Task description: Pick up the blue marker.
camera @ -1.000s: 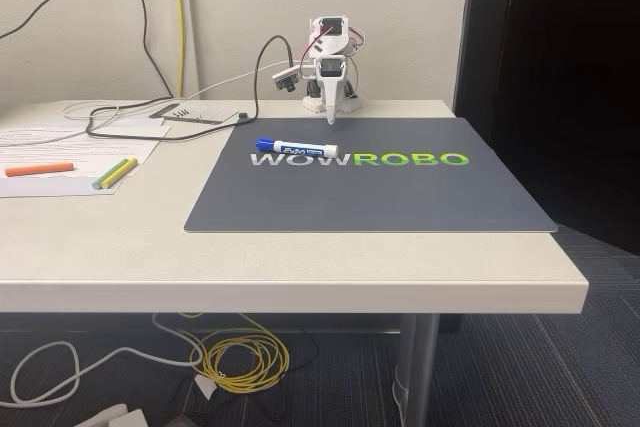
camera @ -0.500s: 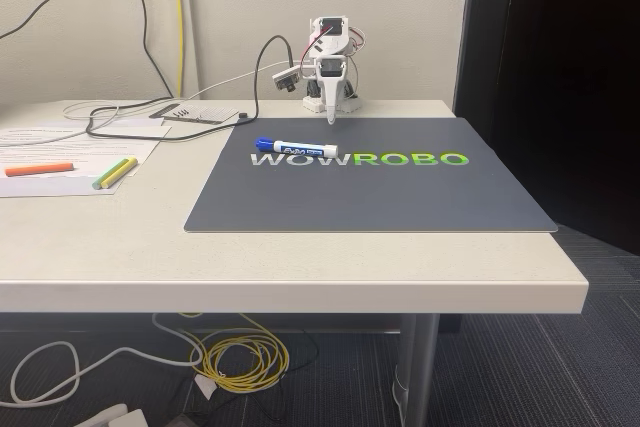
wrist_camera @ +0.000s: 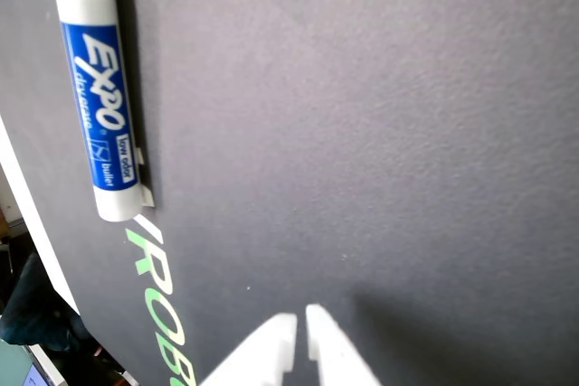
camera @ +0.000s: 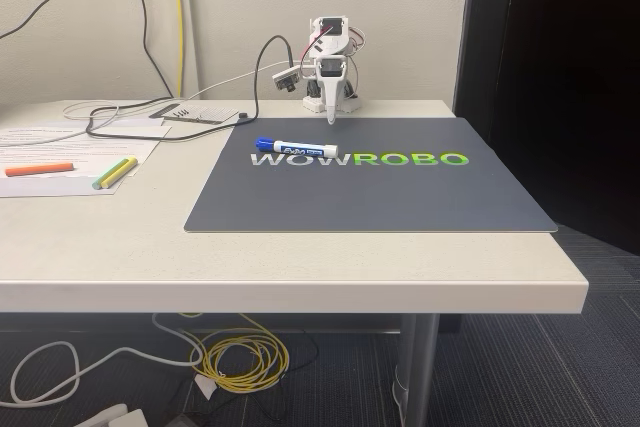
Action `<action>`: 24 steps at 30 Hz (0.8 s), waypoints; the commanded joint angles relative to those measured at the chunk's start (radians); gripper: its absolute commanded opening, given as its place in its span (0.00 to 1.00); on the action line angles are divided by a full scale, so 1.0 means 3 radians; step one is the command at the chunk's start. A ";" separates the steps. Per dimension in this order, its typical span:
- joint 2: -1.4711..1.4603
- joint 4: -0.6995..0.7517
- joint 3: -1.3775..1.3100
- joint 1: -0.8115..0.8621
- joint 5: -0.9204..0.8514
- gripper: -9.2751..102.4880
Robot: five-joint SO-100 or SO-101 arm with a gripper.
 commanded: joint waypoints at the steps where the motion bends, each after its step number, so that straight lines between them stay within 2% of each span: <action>1: 0.0210 -0.0051 -0.0092 -0.0015 -0.0010 0.08; 14: 0.0159 -0.0256 -0.0169 -0.0036 0.0112 0.15; 18: -0.0675 -0.0363 -0.0649 0.0005 0.0153 0.15; 24: -0.1938 -0.0205 -0.1708 0.0077 0.0174 0.15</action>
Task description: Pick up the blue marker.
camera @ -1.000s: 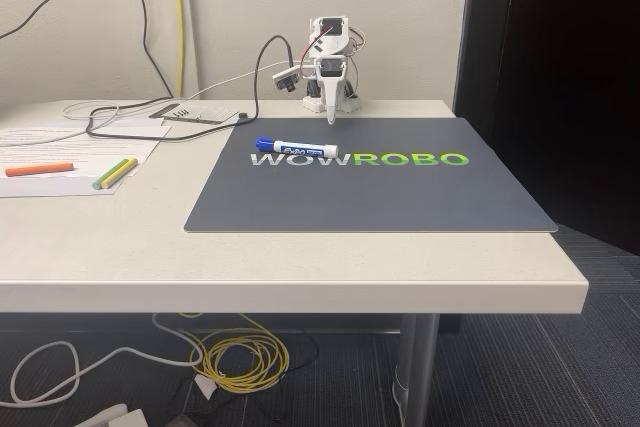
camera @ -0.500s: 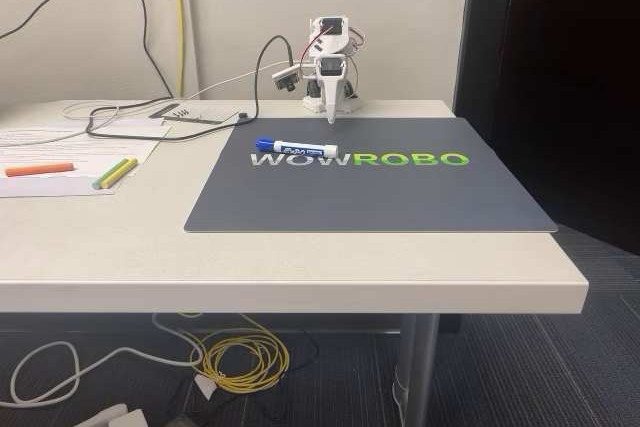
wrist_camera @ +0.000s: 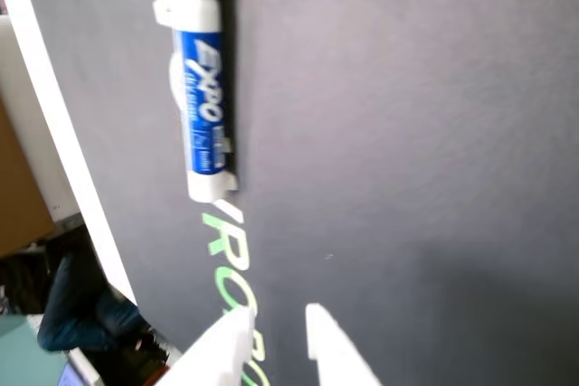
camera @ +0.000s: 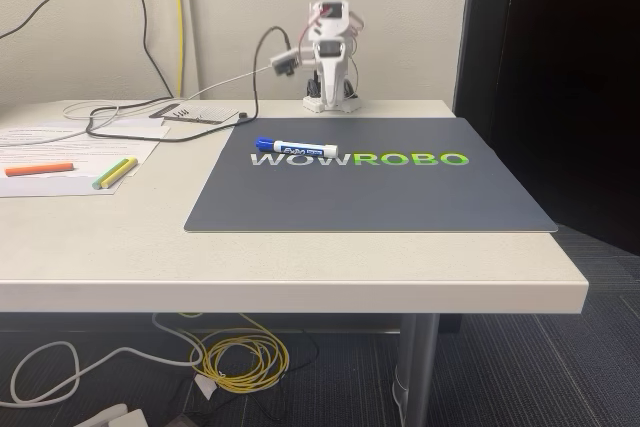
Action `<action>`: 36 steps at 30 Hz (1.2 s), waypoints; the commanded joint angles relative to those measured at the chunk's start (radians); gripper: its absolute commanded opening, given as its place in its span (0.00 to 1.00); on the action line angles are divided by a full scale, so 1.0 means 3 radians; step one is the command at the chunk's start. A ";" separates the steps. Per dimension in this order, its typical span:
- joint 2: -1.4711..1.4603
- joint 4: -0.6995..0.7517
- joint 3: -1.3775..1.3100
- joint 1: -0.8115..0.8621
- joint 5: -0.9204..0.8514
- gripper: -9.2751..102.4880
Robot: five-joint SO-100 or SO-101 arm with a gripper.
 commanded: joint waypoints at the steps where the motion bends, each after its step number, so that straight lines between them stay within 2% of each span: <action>1: -0.0557 -0.0026 -0.0522 0.0010 0.0041 0.15; 7: -0.1416 -0.0348 -0.0879 0.0010 0.0046 0.17; 14: -0.2500 -0.0148 -0.1749 0.0225 -0.0031 0.19; 21: -0.2971 -0.0588 -0.1851 0.0476 -0.0164 0.20; 27: -0.3426 -0.0440 -0.2332 0.0573 -0.0184 0.20; 33: -0.3595 -0.0363 -0.2506 0.0583 -0.0199 0.26; 36: -0.3784 -0.0138 -0.2797 0.0593 -0.0194 0.28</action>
